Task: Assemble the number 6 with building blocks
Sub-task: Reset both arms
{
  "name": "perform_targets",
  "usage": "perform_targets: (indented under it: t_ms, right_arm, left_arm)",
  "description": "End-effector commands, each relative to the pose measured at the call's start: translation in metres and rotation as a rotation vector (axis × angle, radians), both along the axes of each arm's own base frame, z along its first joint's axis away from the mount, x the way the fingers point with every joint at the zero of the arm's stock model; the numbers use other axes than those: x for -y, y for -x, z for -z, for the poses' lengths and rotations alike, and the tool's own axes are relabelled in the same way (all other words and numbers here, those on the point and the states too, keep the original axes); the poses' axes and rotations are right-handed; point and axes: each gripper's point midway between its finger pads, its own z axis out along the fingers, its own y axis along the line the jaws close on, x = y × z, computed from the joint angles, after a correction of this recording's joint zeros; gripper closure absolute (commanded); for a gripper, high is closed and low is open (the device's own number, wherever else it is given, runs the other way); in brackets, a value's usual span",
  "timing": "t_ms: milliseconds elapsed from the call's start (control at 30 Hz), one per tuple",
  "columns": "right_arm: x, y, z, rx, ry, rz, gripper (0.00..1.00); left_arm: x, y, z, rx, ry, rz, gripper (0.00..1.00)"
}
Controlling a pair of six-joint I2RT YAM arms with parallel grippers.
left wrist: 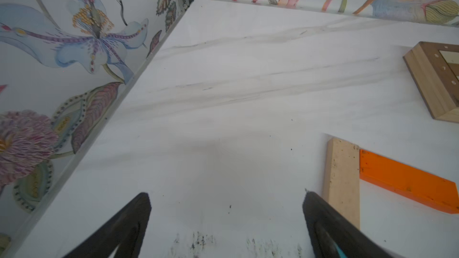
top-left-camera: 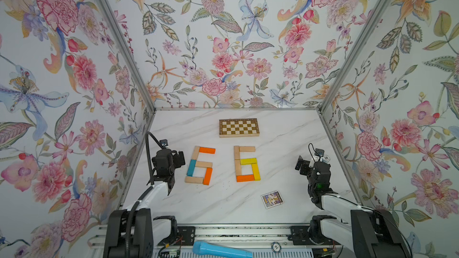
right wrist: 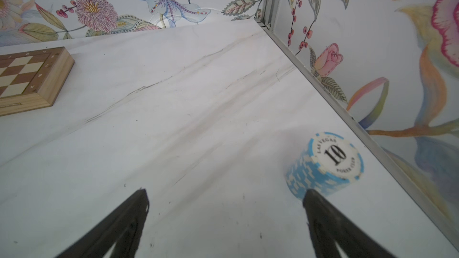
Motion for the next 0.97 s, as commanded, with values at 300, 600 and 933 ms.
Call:
perform_targets:
  t_ms: [300,600,933]
  right_arm:
    - [-0.006,-0.042,-0.015,0.169,0.038,-0.084,0.01]
    - [0.017,-0.057,-0.006,0.1,-0.035,-0.004,0.01]
    - [0.017,-0.056,-0.007,0.107,-0.034,-0.004,0.01]
  left_arm:
    - [0.009,-0.036,-0.017,0.317,-0.097,0.039,0.01]
    - [0.012,-0.033,-0.025,0.349,-0.156,0.008,0.01]
    - [0.017,-0.038,-0.022,0.333,-0.124,0.069,0.01]
